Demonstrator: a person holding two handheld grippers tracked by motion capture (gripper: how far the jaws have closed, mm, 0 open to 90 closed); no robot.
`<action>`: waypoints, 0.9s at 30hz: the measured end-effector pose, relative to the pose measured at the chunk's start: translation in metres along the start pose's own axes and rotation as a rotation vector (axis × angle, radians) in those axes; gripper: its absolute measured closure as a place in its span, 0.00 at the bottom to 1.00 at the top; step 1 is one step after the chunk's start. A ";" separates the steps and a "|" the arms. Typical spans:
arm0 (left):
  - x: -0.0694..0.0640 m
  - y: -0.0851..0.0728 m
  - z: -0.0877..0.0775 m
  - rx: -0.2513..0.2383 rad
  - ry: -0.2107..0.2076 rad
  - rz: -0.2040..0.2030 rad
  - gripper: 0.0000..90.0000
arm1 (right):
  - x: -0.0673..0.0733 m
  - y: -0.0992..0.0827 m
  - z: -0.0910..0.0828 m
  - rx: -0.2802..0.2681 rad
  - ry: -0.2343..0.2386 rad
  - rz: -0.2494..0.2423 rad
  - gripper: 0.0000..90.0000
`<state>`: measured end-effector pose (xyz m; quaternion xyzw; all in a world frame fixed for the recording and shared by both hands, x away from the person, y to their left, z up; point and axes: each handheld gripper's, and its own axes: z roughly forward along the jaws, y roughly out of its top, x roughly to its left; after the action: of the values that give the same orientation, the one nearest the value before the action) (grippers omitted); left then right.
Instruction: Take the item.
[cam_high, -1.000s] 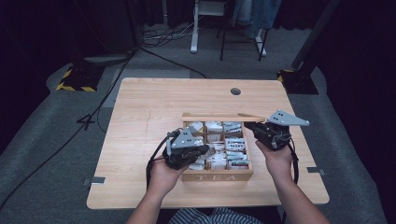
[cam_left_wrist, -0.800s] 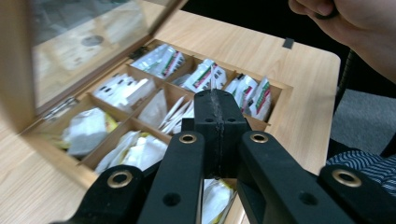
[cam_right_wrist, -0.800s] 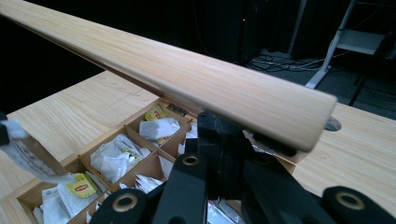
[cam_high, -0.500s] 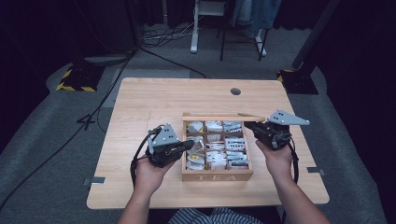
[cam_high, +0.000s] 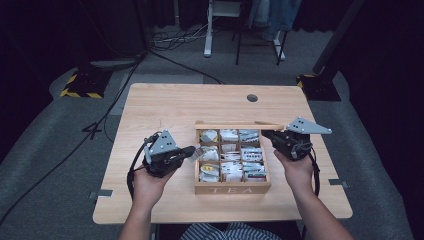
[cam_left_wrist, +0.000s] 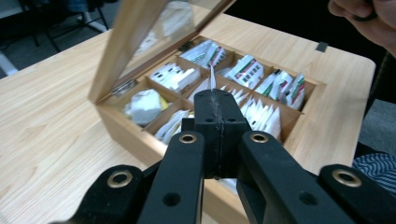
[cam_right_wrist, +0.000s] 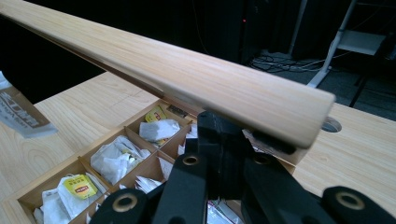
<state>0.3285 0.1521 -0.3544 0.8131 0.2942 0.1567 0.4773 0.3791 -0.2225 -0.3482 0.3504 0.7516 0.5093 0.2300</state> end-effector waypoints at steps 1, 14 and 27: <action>0.002 -0.001 -0.002 -0.002 0.004 -0.005 1.00 | 0.000 0.000 0.000 -0.001 0.000 0.000 0.99; 0.021 -0.011 -0.013 0.034 0.087 -0.040 1.00 | 0.000 0.000 0.000 -0.001 -0.001 -0.002 0.99; 0.047 -0.031 -0.009 0.067 0.130 -0.133 0.99 | 0.000 0.000 0.000 -0.001 -0.002 -0.001 0.99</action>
<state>0.3497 0.1991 -0.3782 0.7954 0.3827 0.1672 0.4393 0.3788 -0.2224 -0.3484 0.3503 0.7514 0.5091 0.2312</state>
